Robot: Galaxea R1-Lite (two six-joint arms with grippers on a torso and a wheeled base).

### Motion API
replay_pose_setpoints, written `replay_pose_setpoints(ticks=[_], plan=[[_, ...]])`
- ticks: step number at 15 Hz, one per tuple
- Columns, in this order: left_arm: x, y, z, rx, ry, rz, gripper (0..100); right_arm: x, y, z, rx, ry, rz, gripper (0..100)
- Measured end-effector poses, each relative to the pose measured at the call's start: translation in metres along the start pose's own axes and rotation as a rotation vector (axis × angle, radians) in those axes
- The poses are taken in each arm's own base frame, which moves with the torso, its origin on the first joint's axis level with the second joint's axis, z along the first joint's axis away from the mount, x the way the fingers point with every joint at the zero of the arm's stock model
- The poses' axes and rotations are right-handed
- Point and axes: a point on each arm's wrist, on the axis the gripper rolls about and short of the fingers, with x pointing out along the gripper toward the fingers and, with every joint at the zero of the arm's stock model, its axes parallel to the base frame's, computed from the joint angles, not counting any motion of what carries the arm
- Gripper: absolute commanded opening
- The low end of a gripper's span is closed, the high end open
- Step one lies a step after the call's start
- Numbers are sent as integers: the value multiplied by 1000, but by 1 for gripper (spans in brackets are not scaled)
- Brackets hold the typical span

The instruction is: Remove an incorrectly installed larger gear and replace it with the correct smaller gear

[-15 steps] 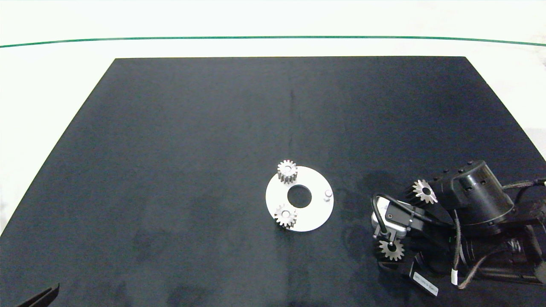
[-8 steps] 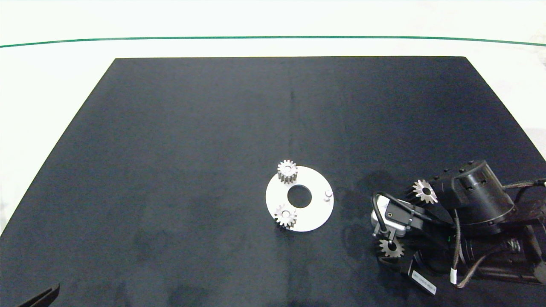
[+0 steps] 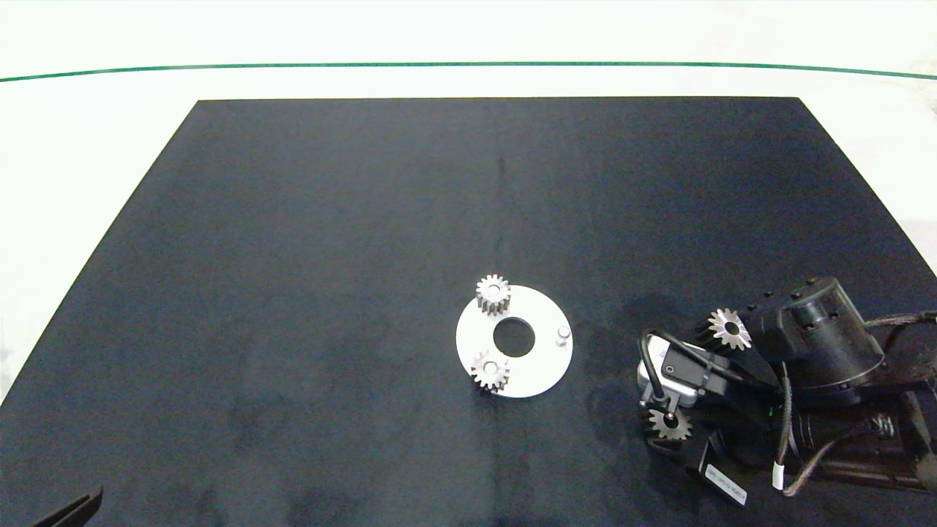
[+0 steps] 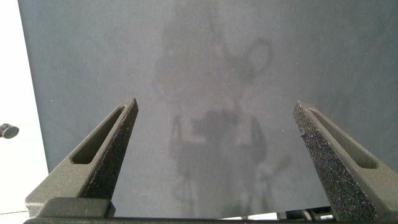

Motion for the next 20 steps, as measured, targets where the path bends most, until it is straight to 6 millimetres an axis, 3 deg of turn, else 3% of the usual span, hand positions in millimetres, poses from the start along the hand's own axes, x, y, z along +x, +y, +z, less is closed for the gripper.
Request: replay_pose_setpoints(ticks=[5, 13, 20], plan=[[1, 0, -2, 2, 7, -1, 100, -7, -5, 6, 56, -34, -21, 25], [2, 0, -2, 2, 0, -2, 100, -27, -25, 49, 135, -153, -64, 25], [-2, -1, -3, 5, -24, 0, 100, -22, -26, 86, 140, -153, -43, 25]])
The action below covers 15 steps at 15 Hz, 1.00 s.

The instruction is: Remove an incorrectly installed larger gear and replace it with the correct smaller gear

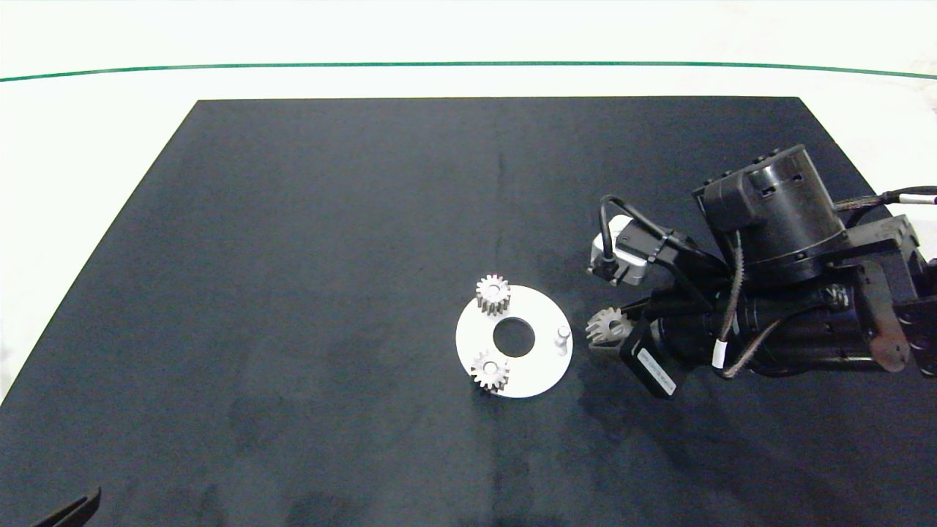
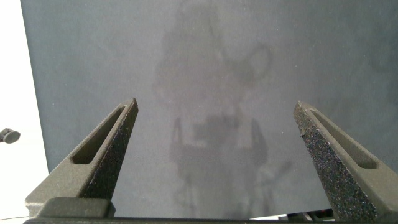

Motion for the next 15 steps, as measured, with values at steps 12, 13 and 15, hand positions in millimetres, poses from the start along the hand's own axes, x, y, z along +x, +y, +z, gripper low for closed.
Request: replay_pose_setpoints(ticks=[12, 13, 15], plan=[[-5, 0, -2, 2, -23, -1, 100, 26, 9, 26, -24, 32, 23, 25], [-5, 0, -2, 2, -23, -1, 100, 26, 9, 27, -24, 28, 23, 25], [-5, 0, -2, 2, -23, -1, 100, 29, 9, 28, -25, 31, 24, 25]])
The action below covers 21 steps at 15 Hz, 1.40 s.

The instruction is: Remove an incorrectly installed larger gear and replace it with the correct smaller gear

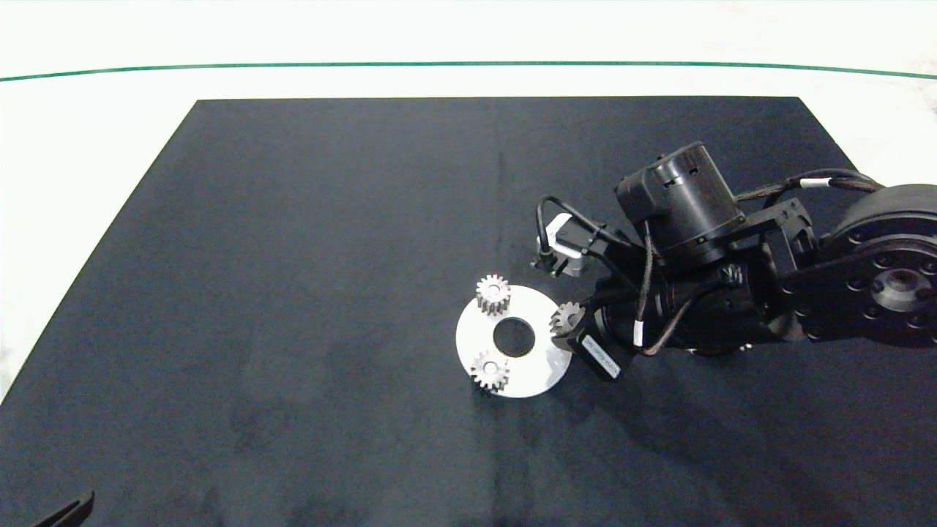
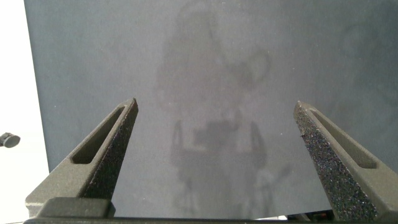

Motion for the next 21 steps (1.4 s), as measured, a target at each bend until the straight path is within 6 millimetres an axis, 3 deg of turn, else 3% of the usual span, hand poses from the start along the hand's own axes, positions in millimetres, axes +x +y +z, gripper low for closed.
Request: replay_pose_setpoints(ticks=[13, 14, 21], plan=[[1, -1, -3, 2, 7, -1, 100, 15, 3, 0, 3, 31, 1, 25], [1, -1, -3, 2, 8, -1, 100, 15, 3, 0, 3, 32, -1, 100], [1, 0, -3, 1, 8, 0, 100, 15, 4, -2, 5, 37, 1, 100]])
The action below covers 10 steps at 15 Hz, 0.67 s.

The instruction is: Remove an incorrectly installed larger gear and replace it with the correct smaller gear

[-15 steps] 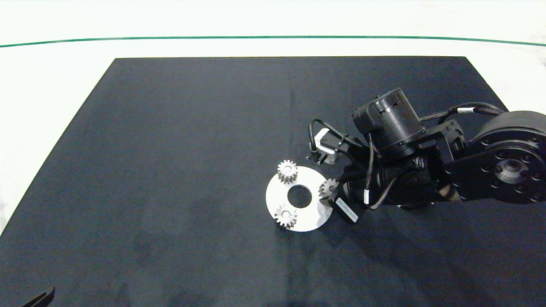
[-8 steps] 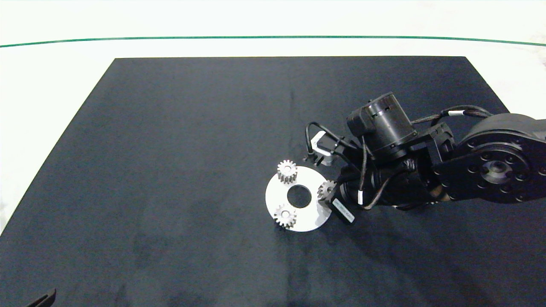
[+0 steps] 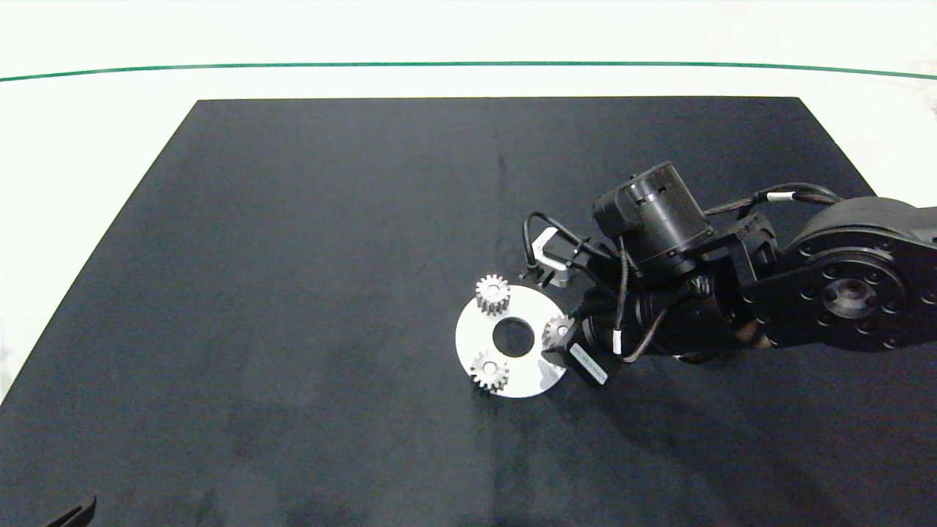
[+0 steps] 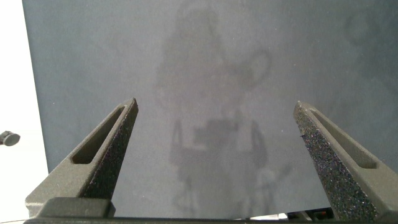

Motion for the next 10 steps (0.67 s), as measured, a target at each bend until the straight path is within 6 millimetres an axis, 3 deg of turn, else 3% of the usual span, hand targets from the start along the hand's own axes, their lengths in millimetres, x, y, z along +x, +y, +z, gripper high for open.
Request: replay_pose_setpoints(ticks=[4, 8, 10], plan=[[0, 0, 0, -3, 1, 4, 100, -25, -5, 3, 67, -61, -17, 100], [0, 0, 0, -4, 1, 6, 100, -87, -7, 2, 137, -199, -51, 100], [0, 0, -1, -9, 4, 12, 100, -122, -9, -8, 176, -251, -149, 100]])
